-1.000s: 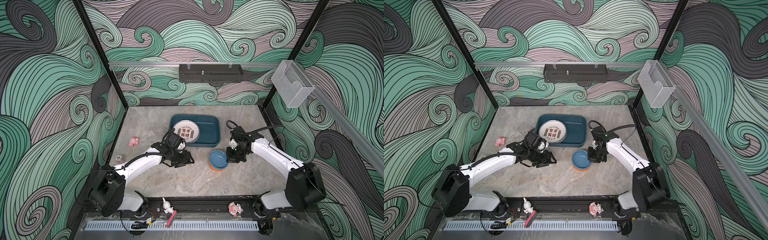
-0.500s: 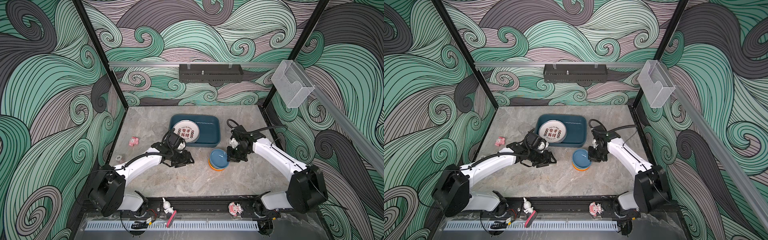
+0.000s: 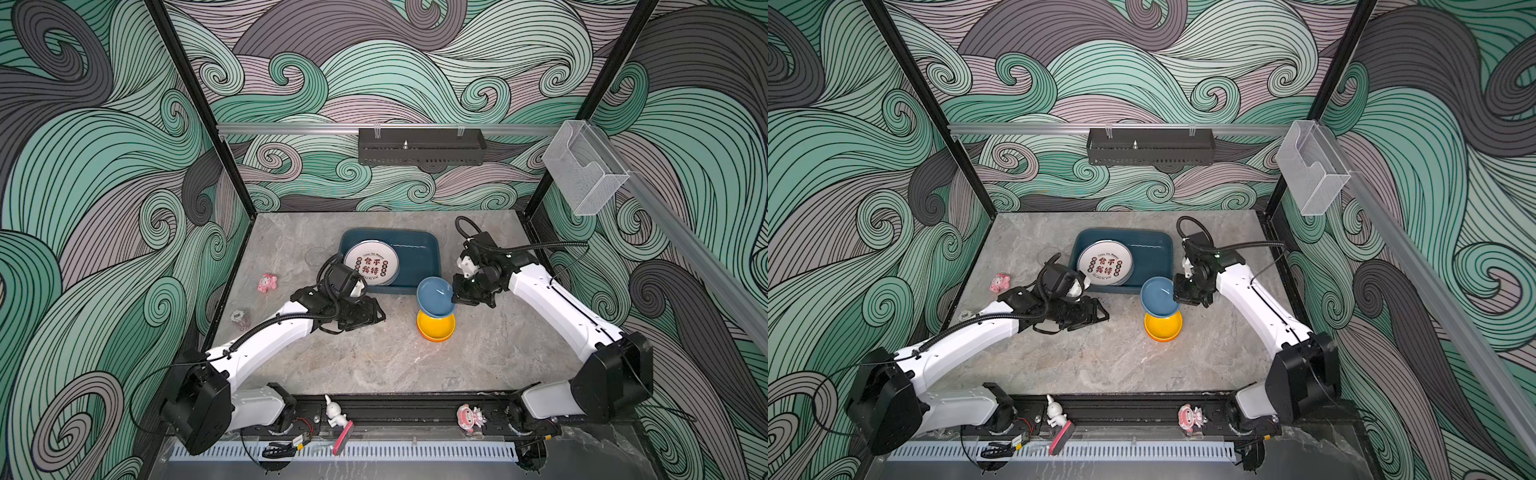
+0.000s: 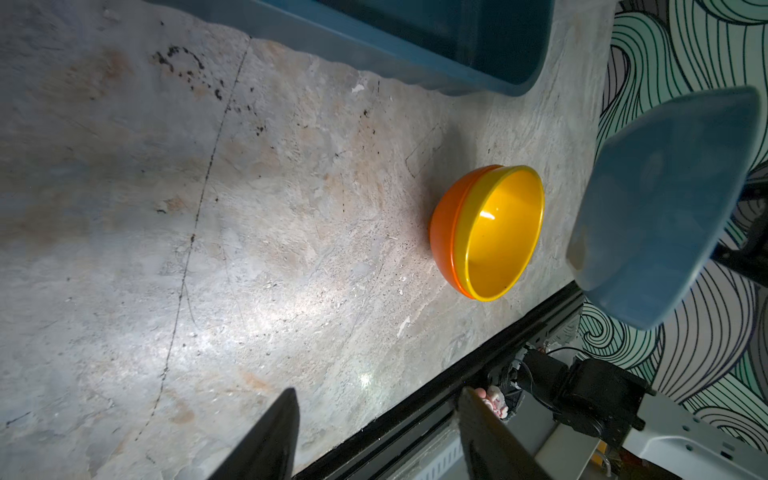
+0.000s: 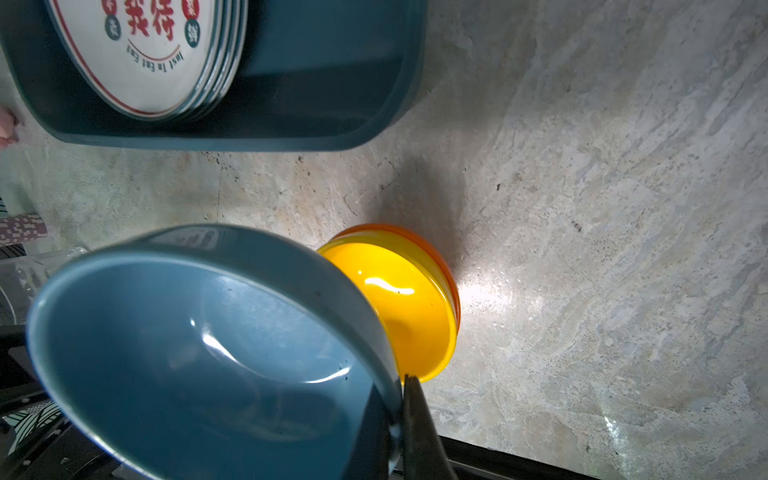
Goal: Place the mixed dishes into the plastic bin
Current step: 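Pinch the blue bowl rim with the right gripper and lift it off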
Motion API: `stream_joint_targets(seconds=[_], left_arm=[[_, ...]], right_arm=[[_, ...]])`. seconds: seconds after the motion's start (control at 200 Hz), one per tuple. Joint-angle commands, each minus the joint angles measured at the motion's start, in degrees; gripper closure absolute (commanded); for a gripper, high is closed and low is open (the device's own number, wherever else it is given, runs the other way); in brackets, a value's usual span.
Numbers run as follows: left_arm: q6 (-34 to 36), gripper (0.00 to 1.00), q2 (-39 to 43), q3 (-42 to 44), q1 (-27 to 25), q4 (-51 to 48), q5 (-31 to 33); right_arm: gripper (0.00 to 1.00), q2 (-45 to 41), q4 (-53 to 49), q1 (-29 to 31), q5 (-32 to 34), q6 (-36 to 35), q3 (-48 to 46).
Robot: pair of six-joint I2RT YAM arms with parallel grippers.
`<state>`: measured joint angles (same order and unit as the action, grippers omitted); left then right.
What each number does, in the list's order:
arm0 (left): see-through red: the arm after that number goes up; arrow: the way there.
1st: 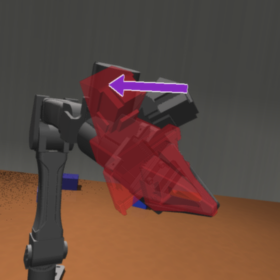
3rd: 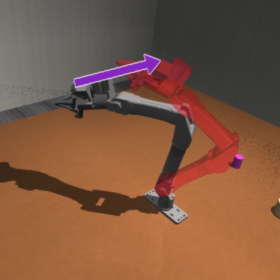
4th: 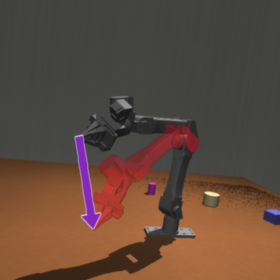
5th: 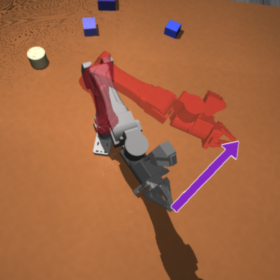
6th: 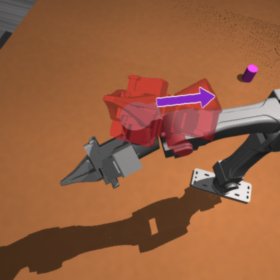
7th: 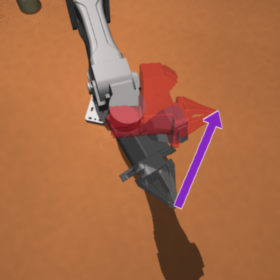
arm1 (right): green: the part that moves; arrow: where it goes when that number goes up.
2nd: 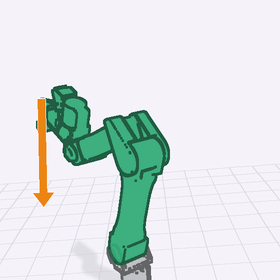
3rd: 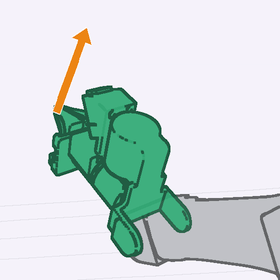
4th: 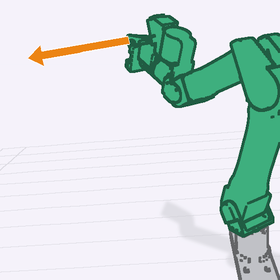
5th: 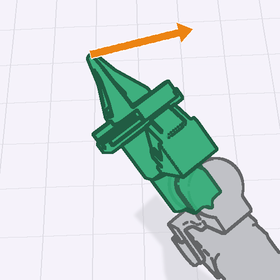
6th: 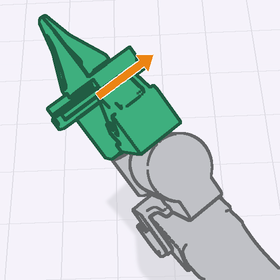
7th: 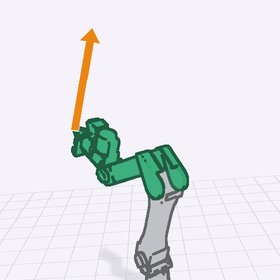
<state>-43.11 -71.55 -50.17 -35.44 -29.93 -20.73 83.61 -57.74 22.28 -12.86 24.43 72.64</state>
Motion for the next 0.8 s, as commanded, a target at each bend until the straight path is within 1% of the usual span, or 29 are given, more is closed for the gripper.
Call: stream_joint_targets(seconds=[0.0, 0.215, 0.475, 0.795], left_arm=[[-0.6, 0.35, 2.0, -0.4, 0.0, -2.1, 3.5], [-0.6, 0.35, 4.0, -0.1, 0.3, -2.4, 4.9], [-0.1, 0.34, 5.2, 0.3, 0.5, -3.7, 4.9], [-0.6, 0.34, 6.7, 1.6, 0.7, -3.8, 5.8]], right_arm=[[1.00, 2.5, -0.4, 0.2, 2.0, 0.0, 3.8], [1.00, 8.8, -0.4, 0.0, 4.9, 0.8, 11.7], [1.00, 19.8, -0.5, -0.7, 7.1, 1.9, 22.4], [1.00, 34.5, -1.5, -2.4, 8.2, 2.9, 36.7]])
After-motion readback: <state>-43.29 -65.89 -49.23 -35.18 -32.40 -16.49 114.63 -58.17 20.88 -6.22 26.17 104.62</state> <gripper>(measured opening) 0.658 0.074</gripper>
